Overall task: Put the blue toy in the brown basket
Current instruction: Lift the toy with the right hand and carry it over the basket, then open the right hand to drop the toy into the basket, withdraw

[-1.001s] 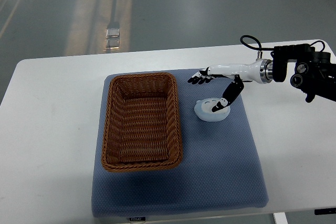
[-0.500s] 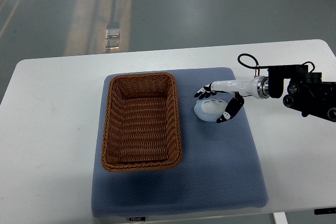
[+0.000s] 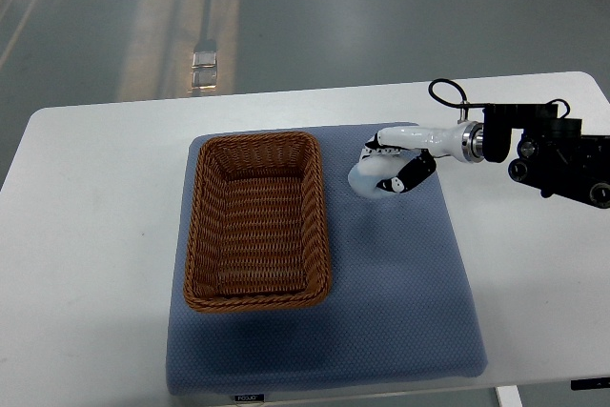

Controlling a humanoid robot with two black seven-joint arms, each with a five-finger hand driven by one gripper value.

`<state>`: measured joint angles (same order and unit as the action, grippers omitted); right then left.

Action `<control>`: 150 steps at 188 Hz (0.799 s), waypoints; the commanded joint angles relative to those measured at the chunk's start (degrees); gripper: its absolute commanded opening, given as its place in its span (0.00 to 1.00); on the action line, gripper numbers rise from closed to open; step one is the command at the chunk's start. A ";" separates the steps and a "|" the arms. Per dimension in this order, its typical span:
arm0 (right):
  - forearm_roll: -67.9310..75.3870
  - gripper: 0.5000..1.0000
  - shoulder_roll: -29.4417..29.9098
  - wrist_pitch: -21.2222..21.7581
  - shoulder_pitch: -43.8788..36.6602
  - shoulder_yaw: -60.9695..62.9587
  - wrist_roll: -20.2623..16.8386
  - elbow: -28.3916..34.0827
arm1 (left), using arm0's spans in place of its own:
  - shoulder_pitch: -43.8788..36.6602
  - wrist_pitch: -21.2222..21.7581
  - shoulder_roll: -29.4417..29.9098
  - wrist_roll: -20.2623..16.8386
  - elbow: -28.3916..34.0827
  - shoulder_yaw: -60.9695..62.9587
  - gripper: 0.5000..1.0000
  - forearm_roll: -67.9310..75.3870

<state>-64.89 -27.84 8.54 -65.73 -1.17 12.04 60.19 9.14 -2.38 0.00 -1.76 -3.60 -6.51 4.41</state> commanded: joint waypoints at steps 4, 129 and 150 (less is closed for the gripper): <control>0.99 0.00 0.86 -0.10 -3.26 0.03 0.09 -0.33 | 0.00 0.01 0.00 0.00 0.00 0.00 1.00 -0.02; 4.33 0.30 19.93 -0.10 -6.52 -0.85 0.26 -8.86 | 0.00 0.01 0.00 0.00 0.00 -0.09 1.00 -0.02; 4.33 0.57 20.10 -0.10 -6.16 -0.85 0.61 -8.95 | 0.00 0.01 0.00 0.00 0.00 -0.09 1.00 -0.02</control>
<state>-60.56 -8.02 8.50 -72.19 -2.01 12.37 51.38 9.14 -2.36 0.00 -1.76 -3.53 -6.59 4.39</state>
